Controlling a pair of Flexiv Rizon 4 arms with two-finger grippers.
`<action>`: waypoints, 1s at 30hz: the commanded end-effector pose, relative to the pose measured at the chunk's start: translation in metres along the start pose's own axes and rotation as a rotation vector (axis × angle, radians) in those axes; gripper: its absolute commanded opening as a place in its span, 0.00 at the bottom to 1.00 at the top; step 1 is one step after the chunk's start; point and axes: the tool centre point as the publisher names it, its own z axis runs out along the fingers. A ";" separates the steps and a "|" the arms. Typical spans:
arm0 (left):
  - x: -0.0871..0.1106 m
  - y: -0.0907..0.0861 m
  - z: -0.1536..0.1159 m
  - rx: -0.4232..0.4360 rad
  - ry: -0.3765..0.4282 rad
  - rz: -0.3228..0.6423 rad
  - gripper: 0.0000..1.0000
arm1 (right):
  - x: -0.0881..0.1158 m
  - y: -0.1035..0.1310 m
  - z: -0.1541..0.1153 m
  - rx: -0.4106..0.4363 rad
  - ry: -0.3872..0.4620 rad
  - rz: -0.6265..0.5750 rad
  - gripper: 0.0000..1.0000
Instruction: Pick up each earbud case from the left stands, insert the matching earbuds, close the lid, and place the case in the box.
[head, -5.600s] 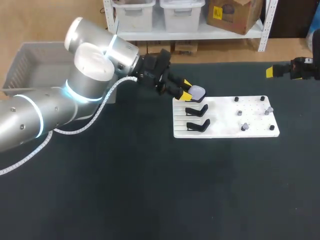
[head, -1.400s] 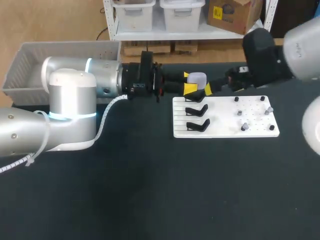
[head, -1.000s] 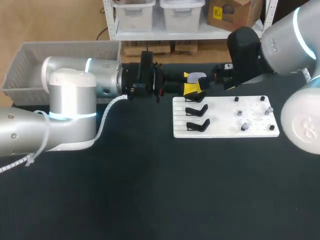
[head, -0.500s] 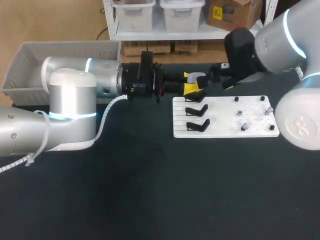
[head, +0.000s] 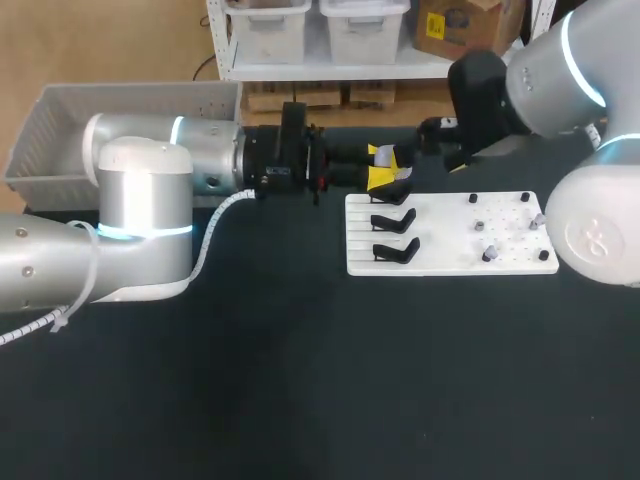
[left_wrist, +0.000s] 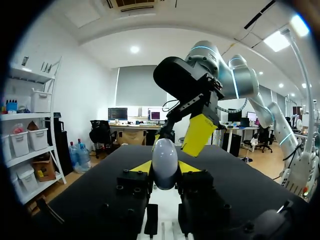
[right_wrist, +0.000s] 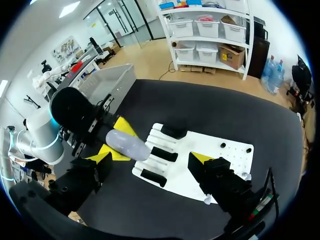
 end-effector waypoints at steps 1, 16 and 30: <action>0.001 -0.002 0.000 -0.006 -0.003 0.003 0.00 | -0.004 0.001 -0.007 0.018 -0.031 0.002 1.00; 0.001 -0.002 0.000 -0.006 -0.003 0.003 0.00 | 0.003 0.014 -0.017 -0.003 -0.011 -0.023 1.00; 0.001 -0.002 0.000 -0.006 -0.003 0.003 0.00 | 0.004 -0.003 -0.002 -0.012 0.028 0.026 1.00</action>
